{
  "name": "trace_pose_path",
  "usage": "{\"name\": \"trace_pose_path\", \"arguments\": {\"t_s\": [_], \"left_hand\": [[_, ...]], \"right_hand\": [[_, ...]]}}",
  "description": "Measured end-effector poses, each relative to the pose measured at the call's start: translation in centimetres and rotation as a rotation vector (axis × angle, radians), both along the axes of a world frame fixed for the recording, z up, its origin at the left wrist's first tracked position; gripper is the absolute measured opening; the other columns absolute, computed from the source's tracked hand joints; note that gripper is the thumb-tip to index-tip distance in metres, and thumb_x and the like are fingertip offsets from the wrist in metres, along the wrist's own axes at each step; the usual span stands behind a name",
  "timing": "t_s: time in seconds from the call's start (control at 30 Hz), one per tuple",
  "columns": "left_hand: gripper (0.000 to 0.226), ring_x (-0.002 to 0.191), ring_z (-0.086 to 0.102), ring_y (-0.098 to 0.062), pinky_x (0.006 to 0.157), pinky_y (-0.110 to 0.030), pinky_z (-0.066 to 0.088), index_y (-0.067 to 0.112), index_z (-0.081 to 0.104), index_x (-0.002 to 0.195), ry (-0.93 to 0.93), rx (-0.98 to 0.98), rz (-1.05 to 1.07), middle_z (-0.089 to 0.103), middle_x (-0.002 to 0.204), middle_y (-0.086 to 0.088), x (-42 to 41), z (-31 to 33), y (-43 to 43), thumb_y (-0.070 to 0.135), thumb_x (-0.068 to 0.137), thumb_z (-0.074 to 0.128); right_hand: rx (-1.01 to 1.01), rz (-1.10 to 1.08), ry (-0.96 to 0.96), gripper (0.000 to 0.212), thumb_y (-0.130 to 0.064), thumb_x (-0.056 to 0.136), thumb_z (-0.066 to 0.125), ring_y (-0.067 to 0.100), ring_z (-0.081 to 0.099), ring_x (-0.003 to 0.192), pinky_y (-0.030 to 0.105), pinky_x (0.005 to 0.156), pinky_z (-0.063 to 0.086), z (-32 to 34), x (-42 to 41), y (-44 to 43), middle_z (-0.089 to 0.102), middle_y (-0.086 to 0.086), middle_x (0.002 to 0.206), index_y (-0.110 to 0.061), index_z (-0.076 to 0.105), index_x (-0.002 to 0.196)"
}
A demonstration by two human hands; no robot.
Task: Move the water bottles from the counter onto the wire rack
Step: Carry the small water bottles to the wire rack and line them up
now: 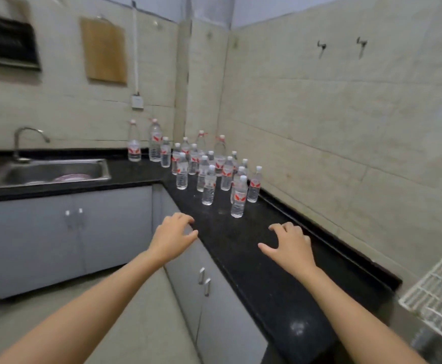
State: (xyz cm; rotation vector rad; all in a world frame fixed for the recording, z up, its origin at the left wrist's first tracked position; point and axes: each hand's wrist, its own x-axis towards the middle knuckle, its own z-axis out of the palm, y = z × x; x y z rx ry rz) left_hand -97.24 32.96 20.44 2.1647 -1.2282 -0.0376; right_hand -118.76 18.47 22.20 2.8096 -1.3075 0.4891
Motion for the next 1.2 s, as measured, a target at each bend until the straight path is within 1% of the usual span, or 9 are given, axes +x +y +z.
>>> {"name": "trace_pose_path", "arguments": {"t_s": [0.17, 0.37, 0.47, 0.63, 0.73, 0.83, 0.9, 1.03, 1.2], "left_hand": [[0.039, 0.127, 0.039, -0.026, 0.104, -0.037, 0.035, 0.013, 0.052, 0.126, 0.021, 0.056, 0.157, 0.047, 0.136, -0.004, 6.8, -1.3, 8.6, 0.030, 0.091, 0.052], [0.039, 0.126, 0.039, -0.022, 0.103, -0.034, 0.035, 0.014, 0.049, 0.127, 0.053, 0.075, 0.254, 0.047, 0.136, -0.002, 12.0, -3.0, 13.3, 0.032, 0.093, 0.049], [0.039, 0.127, 0.039, -0.022, 0.104, -0.035, 0.035, 0.014, 0.049, 0.128, 0.054, 0.087, 0.289, 0.046, 0.137, -0.002, 14.8, -3.1, 13.4, 0.032, 0.093, 0.049], [0.039, 0.128, 0.039, -0.023, 0.104, -0.035, 0.034, 0.015, 0.050, 0.127, -0.016, 0.097, 0.347, 0.046, 0.137, -0.003, 21.3, -1.4, 11.9, 0.032, 0.092, 0.050], [0.039, 0.126, 0.040, -0.023, 0.104, -0.038, 0.036, 0.015, 0.051, 0.126, -0.030, 0.084, 0.389, 0.048, 0.135, -0.003, 25.3, -0.3, 10.6, 0.032, 0.091, 0.051], [0.038, 0.124, 0.043, -0.022, 0.104, -0.037, 0.036, 0.013, 0.053, 0.124, -0.002, 0.029, 0.433, 0.051, 0.132, -0.004, 28.7, 0.0, 9.7, 0.030, 0.090, 0.052], [0.036, 0.123, 0.044, -0.022, 0.104, -0.035, 0.035, 0.012, 0.055, 0.122, 0.028, 0.004, 0.455, 0.052, 0.130, -0.005, 30.7, -0.6, 9.3, 0.027, 0.090, 0.054], [0.038, 0.124, 0.044, -0.022, 0.105, -0.035, 0.035, 0.012, 0.054, 0.124, 0.079, 0.055, 0.483, 0.051, 0.133, -0.004, 35.2, -3.3, 9.1, 0.028, 0.090, 0.054], [0.036, 0.122, 0.045, -0.024, 0.101, -0.033, 0.034, 0.011, 0.055, 0.123, 0.128, -0.011, 0.525, 0.053, 0.130, -0.006, 43.6, -5.0, 8.9, 0.025, 0.090, 0.056]], "right_hand": [[0.052, 0.172, 0.041, 0.057, -0.054, 0.084, 0.053, 0.022, 0.041, 0.119, 0.036, 0.094, 0.036, -1.3, 8.6, 5.4, 0.046, 0.001, 0.128, -0.027, 0.041, 0.132], [0.081, 0.323, 0.088, 0.062, -0.053, 0.083, 0.055, 0.023, 0.041, 0.119, 0.036, 0.093, 0.038, -2.1, 16.7, 7.4, 0.045, 0.003, 0.127, -0.026, 0.036, 0.135], [0.086, 0.370, 0.082, 0.065, -0.053, 0.082, 0.055, 0.023, 0.041, 0.119, 0.036, 0.093, 0.039, -2.4, 20.3, 6.7, 0.044, 0.003, 0.129, -0.027, 0.033, 0.137], [0.115, 0.418, 0.034, 0.066, -0.053, 0.082, 0.057, 0.025, 0.041, 0.122, 0.041, 0.096, 0.038, -2.2, 27.3, 3.7, 0.042, 0.003, 0.133, -0.027, 0.032, 0.138], [0.158, 0.459, 0.012, 0.067, -0.052, 0.082, 0.057, 0.024, 0.041, 0.121, 0.041, 0.098, 0.041, -2.4, 32.0, 1.8, 0.042, 0.004, 0.135, -0.026, 0.032, 0.138], [0.171, 0.493, 0.016, 0.065, -0.051, 0.083, 0.057, 0.023, 0.040, 0.123, 0.039, 0.097, 0.040, -2.8, 36.5, 0.6, 0.040, 0.002, 0.136, -0.026, 0.032, 0.138], [0.192, 0.522, 0.013, 0.065, -0.051, 0.083, 0.057, 0.023, 0.039, 0.123, 0.038, 0.097, 0.039, -3.1, 39.5, 0.0, 0.039, 0.002, 0.136, -0.026, 0.032, 0.138], [0.217, 0.557, 0.070, 0.067, -0.049, 0.084, 0.057, 0.023, 0.038, 0.125, 0.037, 0.098, 0.040, -4.8, 45.2, -0.4, 0.039, 0.004, 0.137, -0.026, 0.029, 0.140], [0.186, 0.560, 0.081, 0.069, -0.050, 0.084, 0.056, 0.025, 0.038, 0.126, 0.038, 0.097, 0.038, -5.3, 53.5, -1.3, 0.039, 0.005, 0.137, -0.025, 0.027, 0.141]]}}
